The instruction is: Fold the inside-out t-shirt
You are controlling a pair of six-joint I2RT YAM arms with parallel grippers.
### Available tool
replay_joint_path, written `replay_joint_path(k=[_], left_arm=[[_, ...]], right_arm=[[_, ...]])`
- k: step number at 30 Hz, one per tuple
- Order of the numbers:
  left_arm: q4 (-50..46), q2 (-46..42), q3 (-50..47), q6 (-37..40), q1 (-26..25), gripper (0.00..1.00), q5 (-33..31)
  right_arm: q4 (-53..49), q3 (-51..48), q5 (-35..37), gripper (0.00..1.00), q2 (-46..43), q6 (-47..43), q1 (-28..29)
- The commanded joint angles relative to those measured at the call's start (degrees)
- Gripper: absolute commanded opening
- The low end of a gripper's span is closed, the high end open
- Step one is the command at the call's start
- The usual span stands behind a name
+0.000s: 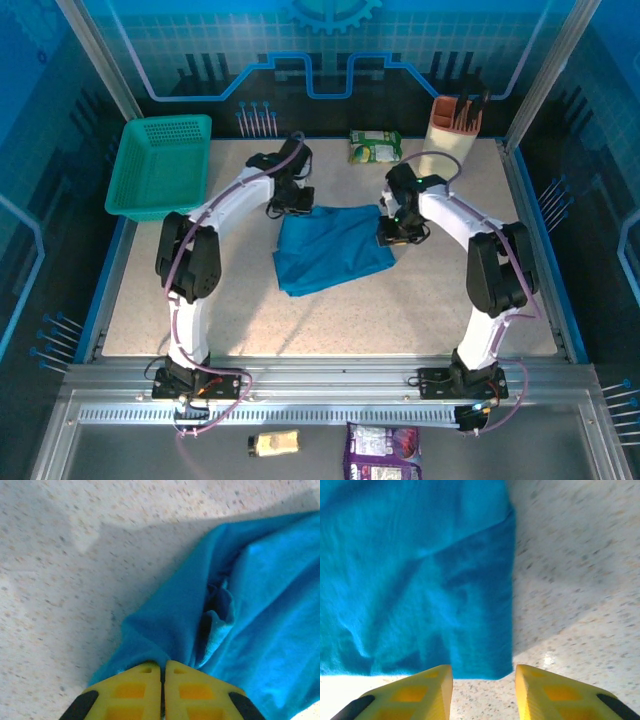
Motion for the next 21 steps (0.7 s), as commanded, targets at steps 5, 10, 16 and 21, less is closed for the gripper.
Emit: replay_joint_path(k=[5, 10, 16, 21], left_arm=[[-1.77, -1.69, -5.58, -2.85, 2.05, 0.12, -6.60], [-4.06, -0.52, -2.77, -0.97, 8.22, 0.32, -6.64], [-2.72, -2.81, -2.89, -1.02, 8.37, 0.37, -0.87], [1.36, -1.99, -5.87, -3.96, 4.19, 0.27, 6.18]], right_arm=[[-1.81, 1.79, 1.92, 0.39, 4.35, 0.76, 3.22], [-2.40, 3.89, 2.44, 0.39, 5.77, 1.05, 4.38], [-2.50, 5.18, 3.15, 0.39, 6.84, 1.55, 4.70], [-3.25, 6.40, 3.92, 0.38, 8.84, 1.47, 4.99]])
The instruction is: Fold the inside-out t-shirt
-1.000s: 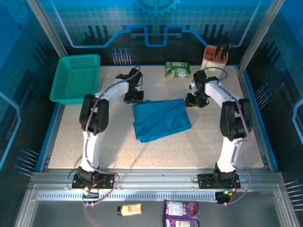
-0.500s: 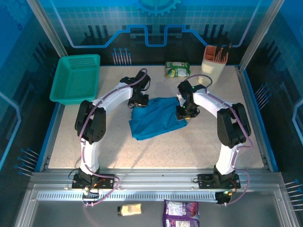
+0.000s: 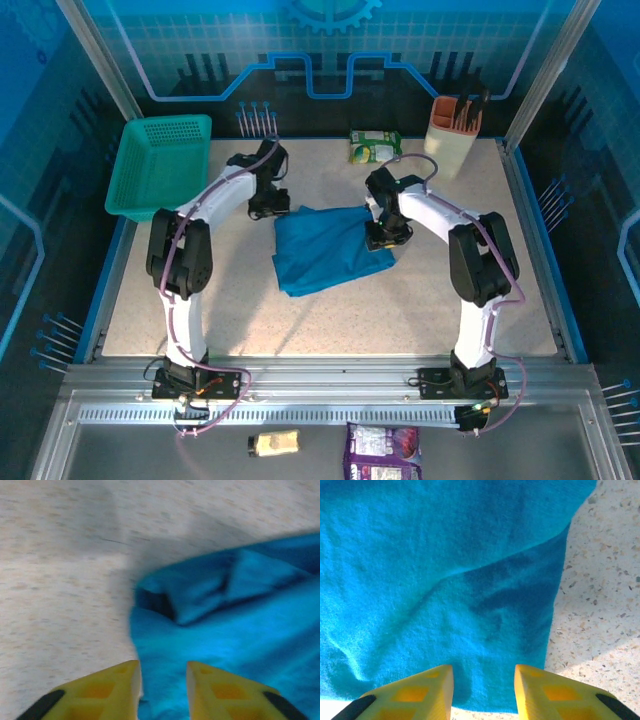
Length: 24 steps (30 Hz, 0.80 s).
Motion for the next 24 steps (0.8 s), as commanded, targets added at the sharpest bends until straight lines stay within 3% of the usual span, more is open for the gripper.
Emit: replay_joint_path(k=[1, 7, 13, 18, 24], left_arm=[[2.72, -0.67, -1.76, -2.04, -3.59, 0.24, 6.95], [2.61, 6.76, 0.52, -2.74, -5.66, 0.10, 1.11], [0.20, 11.52, 1.32, -0.34, -5.41, 0.06, -5.73], [1.16, 12.80, 0.33, 0.20, -4.16, 0.05, -5.36], [1.88, 13.00, -0.13, 0.76, -3.42, 0.04, -5.16]], right_arm=[[-2.38, 1.51, 0.86, 0.37, 2.23, 0.73, 0.74], [-2.38, 0.27, 0.73, 0.35, 3.19, 0.37, 1.08], [-3.29, -0.37, 4.13, 0.37, 4.35, 0.37, 1.34], [-4.09, -0.99, 6.34, 0.37, 4.71, 0.28, 1.43], [-3.24, -2.15, 4.67, 0.08, 1.86, 0.71, 1.22]])
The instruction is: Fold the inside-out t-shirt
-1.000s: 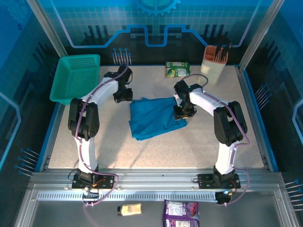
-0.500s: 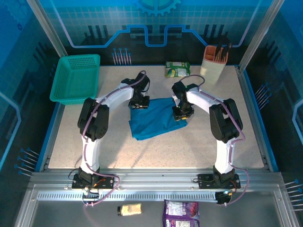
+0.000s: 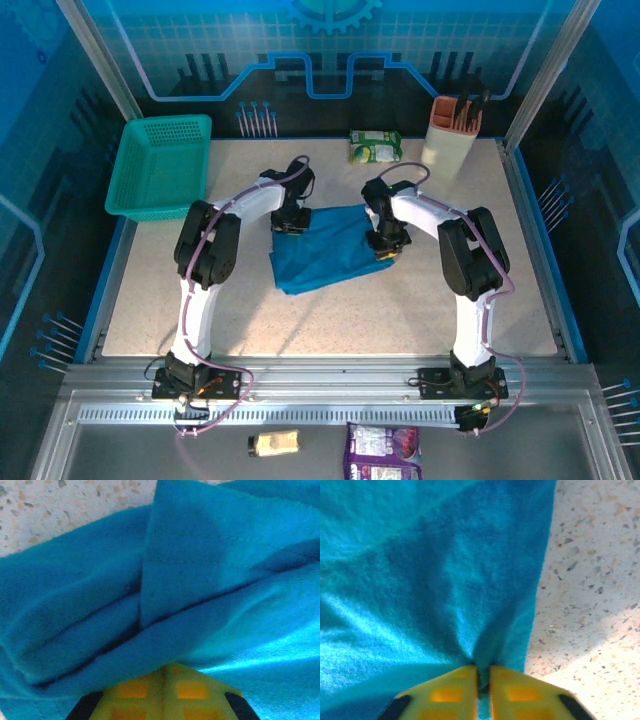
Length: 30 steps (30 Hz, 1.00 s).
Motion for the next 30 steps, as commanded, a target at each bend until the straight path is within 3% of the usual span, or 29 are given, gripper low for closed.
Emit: replay_joint_path(k=[1, 2, 8, 17, 20, 23, 27, 30], left_arm=[[-1.16, 2.58, -1.19, 1.37, 1.40, 0.04, -2.50], [-1.16, 2.67, -1.25, 1.54, 1.49, 0.04, -2.65], [-0.37, 2.61, -2.52, 2.37, 2.42, 0.02, -3.29], [0.89, 1.81, -3.10, 2.55, 2.90, 0.03, -1.22], [2.06, -1.24, -3.44, 2.58, 2.49, 0.07, 0.36], [2.55, -5.46, -3.29, 2.22, 1.90, 0.15, 2.73], [2.39, -11.91, -5.24, 0.50, 0.46, 0.14, 4.88], [4.03, -18.03, -10.93, -2.89, -0.31, 0.11, 8.04]], right_arm=[[-1.71, -1.16, -0.43, 0.04, -2.81, 0.63, 0.28], [-1.81, -1.38, -0.95, 0.00, -3.90, 0.72, 0.04], [0.05, -6.46, -4.57, 0.00, -8.61, 0.94, -3.74], [4.42, -12.39, -11.39, 0.00, -7.40, 0.64, -7.01], [4.06, -11.59, -12.57, 0.19, -8.63, 1.03, -6.69], [2.55, -9.39, -12.85, 0.30, -10.23, 1.36, -6.63], [1.94, -4.42, -13.91, 0.36, -11.00, 2.27, -6.33], [3.93, -0.22, -18.50, 0.36, -8.44, 3.35, -6.40]])
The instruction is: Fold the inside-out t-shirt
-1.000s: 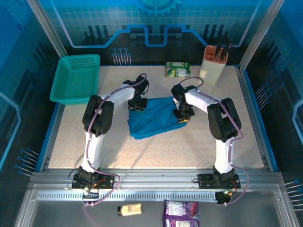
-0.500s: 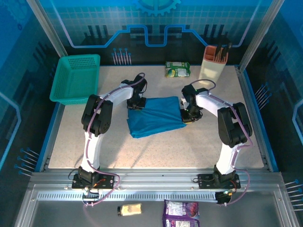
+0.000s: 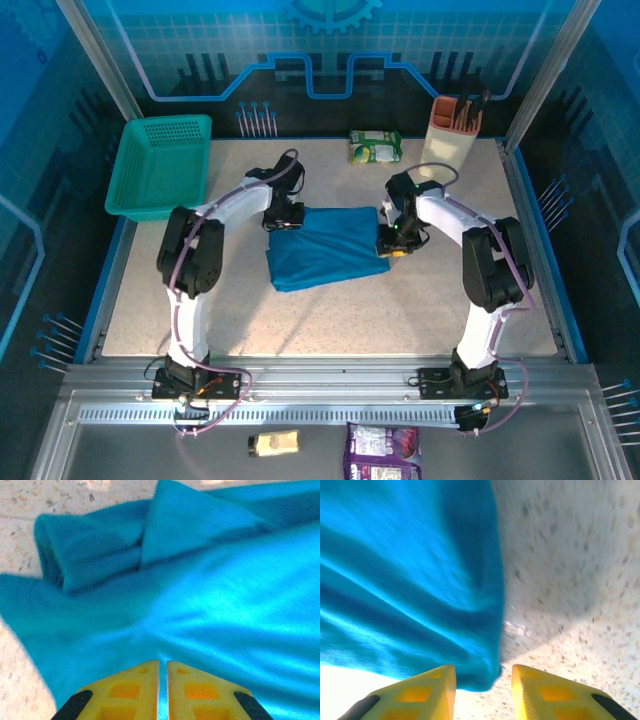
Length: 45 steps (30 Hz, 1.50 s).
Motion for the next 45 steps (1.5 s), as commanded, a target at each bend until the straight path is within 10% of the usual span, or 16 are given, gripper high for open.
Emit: replay_joint_path(k=[1, 15, 28, 45], left_arm=[[0.82, -8.69, -5.42, -3.91, -1.71, 0.11, 4.35], [6.80, -12.47, -28.88, -10.16, -8.19, 0.00, 9.02], [11.84, -20.41, -45.58, -14.29, -8.35, 0.00, 14.47], [8.68, -12.93, -15.56, -14.66, -14.42, 0.06, 14.08]], right_arm=[[1.19, 5.89, -6.53, 0.36, 1.51, 1.84, -0.07], [10.49, 15.18, -20.78, 0.35, 18.49, 7.23, -2.79], [13.81, -7.15, -16.93, 0.34, 4.86, 7.44, -5.55], [10.79, -18.17, -19.72, 0.38, -14.12, 4.20, -11.50]])
